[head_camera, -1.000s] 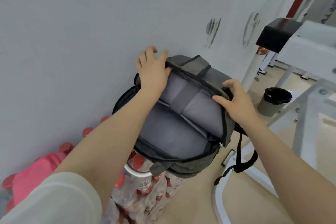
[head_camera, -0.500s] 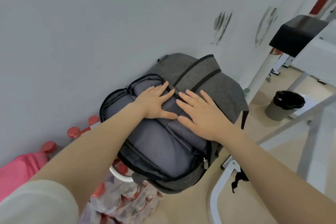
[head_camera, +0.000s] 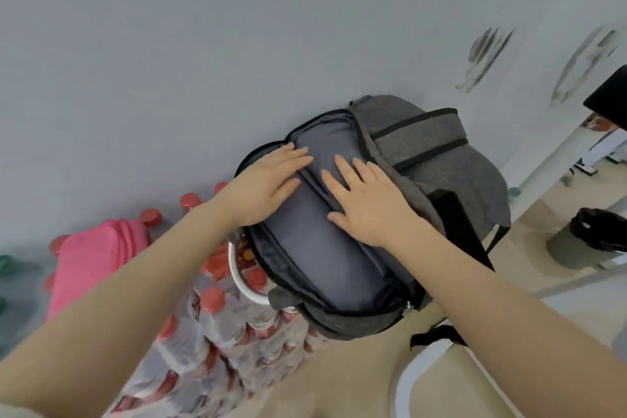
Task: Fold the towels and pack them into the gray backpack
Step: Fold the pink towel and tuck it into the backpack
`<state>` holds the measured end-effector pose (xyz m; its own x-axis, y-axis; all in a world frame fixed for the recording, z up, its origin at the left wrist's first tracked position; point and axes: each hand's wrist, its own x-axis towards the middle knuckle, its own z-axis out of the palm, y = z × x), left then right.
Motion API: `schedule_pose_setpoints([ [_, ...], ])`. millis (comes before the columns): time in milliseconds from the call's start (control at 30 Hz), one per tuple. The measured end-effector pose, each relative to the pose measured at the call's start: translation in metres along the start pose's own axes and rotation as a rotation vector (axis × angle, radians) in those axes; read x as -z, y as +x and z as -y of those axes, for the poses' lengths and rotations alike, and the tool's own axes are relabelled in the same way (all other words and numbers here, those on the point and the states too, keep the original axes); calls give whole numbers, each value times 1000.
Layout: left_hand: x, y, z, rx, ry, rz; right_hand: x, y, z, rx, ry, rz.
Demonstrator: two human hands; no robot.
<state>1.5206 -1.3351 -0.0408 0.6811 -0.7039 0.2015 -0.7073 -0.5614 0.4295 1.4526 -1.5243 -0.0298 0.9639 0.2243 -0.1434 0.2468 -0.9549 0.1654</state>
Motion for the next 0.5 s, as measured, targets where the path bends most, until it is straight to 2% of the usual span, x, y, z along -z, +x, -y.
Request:
schedule_pose_setpoints([
  [67, 3, -29, 3, 92, -16, -65, 8, 15, 19, 20, 14, -34],
  [167, 6, -74, 13, 259, 20, -220, 20, 28, 55, 148, 28, -84],
  [333, 25, -157, 44, 775, 158, -408, 41, 32, 136, 342, 304, -101],
  [433, 34, -207, 72, 1099, 231, -365, 41, 39, 194, 347, 557, -9],
  [500, 39, -225, 80, 1267, 105, -278, 29, 54, 229, 262, 684, 89],
])
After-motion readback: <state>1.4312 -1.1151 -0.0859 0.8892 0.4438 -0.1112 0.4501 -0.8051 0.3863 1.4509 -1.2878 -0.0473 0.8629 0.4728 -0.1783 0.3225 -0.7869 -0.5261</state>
